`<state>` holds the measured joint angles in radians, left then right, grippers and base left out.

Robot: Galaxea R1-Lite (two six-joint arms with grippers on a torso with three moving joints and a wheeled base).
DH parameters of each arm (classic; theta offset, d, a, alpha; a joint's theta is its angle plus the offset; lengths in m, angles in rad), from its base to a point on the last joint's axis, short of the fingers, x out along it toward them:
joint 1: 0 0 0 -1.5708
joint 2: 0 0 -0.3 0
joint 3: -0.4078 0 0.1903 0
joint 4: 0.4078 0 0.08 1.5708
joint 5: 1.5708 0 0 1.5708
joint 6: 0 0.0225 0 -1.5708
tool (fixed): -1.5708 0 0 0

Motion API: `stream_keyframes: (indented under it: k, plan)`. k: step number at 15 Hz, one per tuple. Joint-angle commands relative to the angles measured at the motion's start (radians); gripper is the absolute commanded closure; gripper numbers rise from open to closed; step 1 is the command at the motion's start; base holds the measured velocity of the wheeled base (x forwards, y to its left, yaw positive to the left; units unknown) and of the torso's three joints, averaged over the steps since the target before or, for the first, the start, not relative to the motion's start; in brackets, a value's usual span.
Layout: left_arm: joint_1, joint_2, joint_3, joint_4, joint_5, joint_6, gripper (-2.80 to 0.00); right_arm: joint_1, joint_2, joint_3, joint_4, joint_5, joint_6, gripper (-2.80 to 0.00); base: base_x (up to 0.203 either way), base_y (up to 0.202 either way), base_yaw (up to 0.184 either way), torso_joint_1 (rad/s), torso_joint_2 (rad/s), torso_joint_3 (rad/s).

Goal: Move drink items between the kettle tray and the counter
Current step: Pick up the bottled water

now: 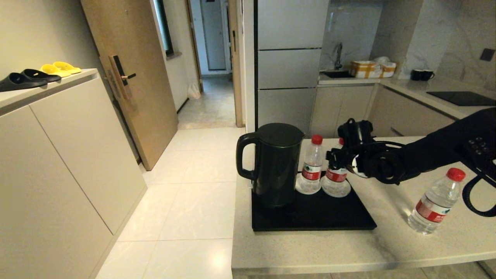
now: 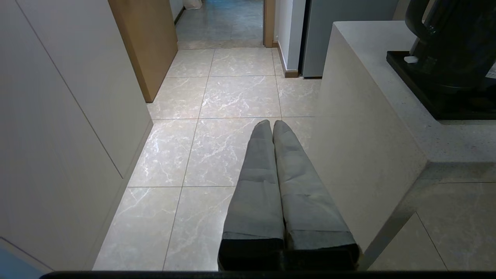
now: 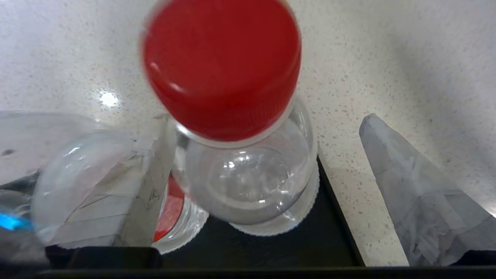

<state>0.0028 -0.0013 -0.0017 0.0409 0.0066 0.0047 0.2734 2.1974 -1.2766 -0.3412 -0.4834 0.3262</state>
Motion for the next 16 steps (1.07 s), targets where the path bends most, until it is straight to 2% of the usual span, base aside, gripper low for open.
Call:
stream_keyframes:
  k: [1,11,12,13,16]
  plan:
    - [-0.001,0.001,0.0,0.001,0.0,0.0,0.0,-0.009,0.022,-0.023,0.0,0.001,0.002,-2.8,0.0,0.0,0.0,0.0,0.0,0.0]
    - [0.0,0.001,0.0,0.001,0.0,0.0,0.0,-0.011,0.045,-0.032,-0.001,0.002,-0.001,-2.8,0.0,0.0,0.0,0.0,0.0,0.0]
    - [-0.001,0.001,0.0,0.001,0.0,0.0,0.0,-0.011,0.044,-0.028,0.0,0.0,-0.003,-1.75,0.0,0.0,0.0,0.0,0.0,0.0]
    - [0.0,0.001,0.0,0.001,0.001,0.0,0.0,-0.011,0.037,-0.026,-0.001,0.001,-0.003,0.0,0.0,0.0,0.0,0.0,0.0,0.0]
    - [0.0,0.001,0.0,0.001,0.001,0.0,0.0,-0.011,0.004,-0.026,0.012,0.002,-0.002,0.0,0.0,0.0,0.0,0.0,0.0,0.0]
